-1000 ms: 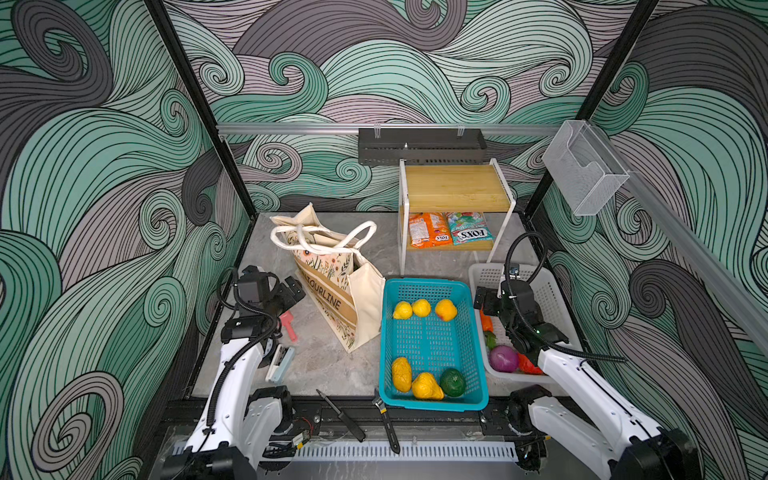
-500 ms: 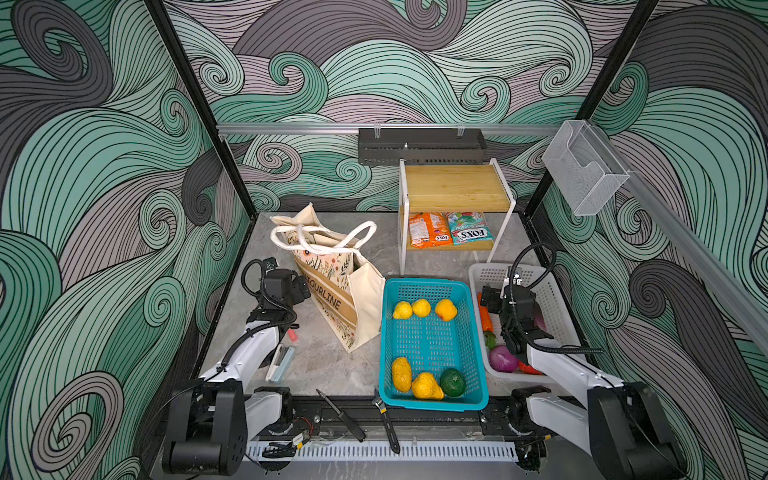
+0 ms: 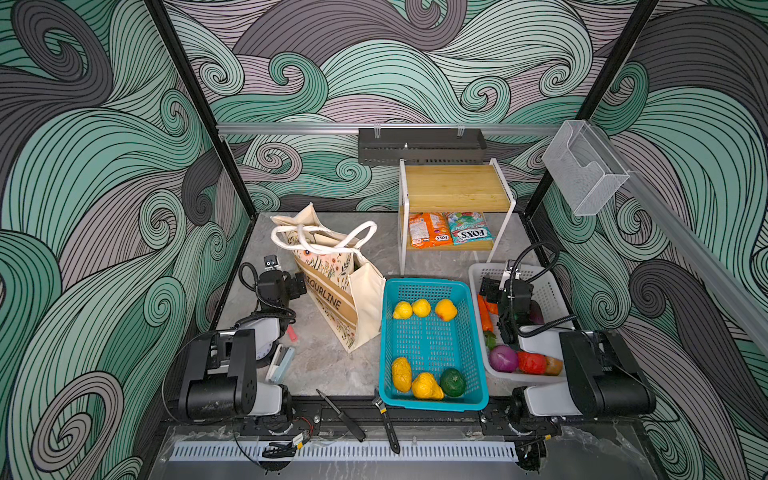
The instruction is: Place the food into the grocery bag and tie it
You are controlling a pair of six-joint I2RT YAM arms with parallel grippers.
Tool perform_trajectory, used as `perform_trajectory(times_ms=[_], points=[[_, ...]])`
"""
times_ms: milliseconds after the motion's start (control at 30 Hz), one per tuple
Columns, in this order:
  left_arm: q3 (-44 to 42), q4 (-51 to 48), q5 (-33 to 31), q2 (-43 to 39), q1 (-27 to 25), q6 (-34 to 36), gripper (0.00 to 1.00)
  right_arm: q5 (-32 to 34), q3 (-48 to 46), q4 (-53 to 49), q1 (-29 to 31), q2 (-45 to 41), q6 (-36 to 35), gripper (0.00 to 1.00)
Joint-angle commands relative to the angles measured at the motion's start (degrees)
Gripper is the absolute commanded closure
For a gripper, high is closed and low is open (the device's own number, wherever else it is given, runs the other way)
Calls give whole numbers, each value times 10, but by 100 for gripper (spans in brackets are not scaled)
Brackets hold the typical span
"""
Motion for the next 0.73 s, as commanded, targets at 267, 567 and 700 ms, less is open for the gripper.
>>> perform_trajectory(times_ms=[267,567,700], points=[[19,51,67,54,-9,34,1,-93,31,19,-10,41,-15,0],[22,44,50,54,-20,43,1,-94,34,22,-11,46,-14,0],[22,44,49,53,-20,42,1,-109,32,24,-19,42,-12,0]])
